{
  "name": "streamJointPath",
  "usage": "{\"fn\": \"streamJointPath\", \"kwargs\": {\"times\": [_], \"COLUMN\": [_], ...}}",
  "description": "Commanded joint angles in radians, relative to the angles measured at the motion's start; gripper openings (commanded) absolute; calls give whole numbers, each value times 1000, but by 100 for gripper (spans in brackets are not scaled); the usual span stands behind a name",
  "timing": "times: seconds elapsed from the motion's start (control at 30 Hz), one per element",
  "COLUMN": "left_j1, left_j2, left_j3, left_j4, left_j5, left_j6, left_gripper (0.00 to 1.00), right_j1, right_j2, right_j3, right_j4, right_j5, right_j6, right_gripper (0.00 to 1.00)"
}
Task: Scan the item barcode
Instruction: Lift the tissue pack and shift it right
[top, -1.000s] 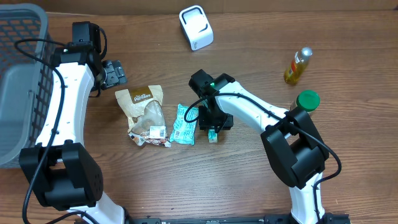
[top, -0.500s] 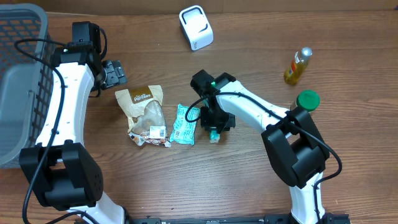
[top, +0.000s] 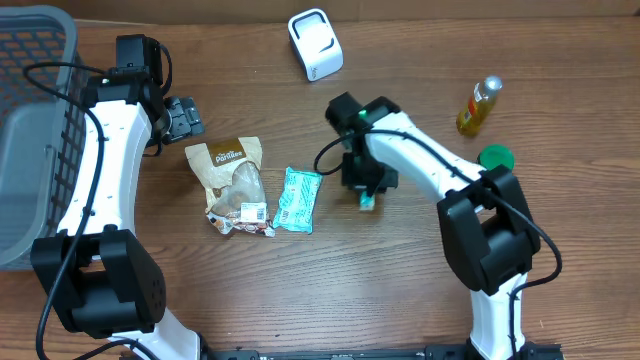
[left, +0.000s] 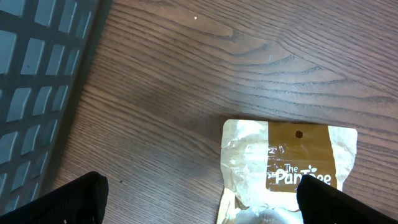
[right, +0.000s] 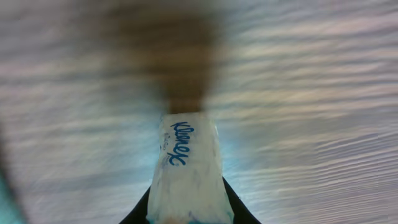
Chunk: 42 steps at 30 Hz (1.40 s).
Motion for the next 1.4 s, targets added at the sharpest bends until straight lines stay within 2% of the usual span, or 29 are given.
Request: {"fn": "streamJointPath", "kwargs": {"times": [0.0,0.3,0.43,0.83,1.03,1.37], "left_j1": [-7,-7,-7,-7,-7,-7], "left_j2": [-17,-17,-17,-17,-17,-17], "left_j3": [8,8,8,8,8,8], "left_j4": [1,1,1,1,1,1], "left_j5": [-13,-13,-13,-13,-13,-13], "left_j6": [4,4,4,4,4,4], "left_gripper": [100,100,100,100,100,99], "right_j1": [-42,-64,-64,-64,-64,-64], "right_j2": [-13,-13,-13,-13,-13,-13], "right_j3": [26,26,25,25,25,27], "right_j4": [0,3,3,4,24,26], "right_j5": [100,100,100,65,-36,-82], "right_j6": [-3,-3,-3,-2,-2,-3], "right_gripper": [20,23,39,52,54,56]}}
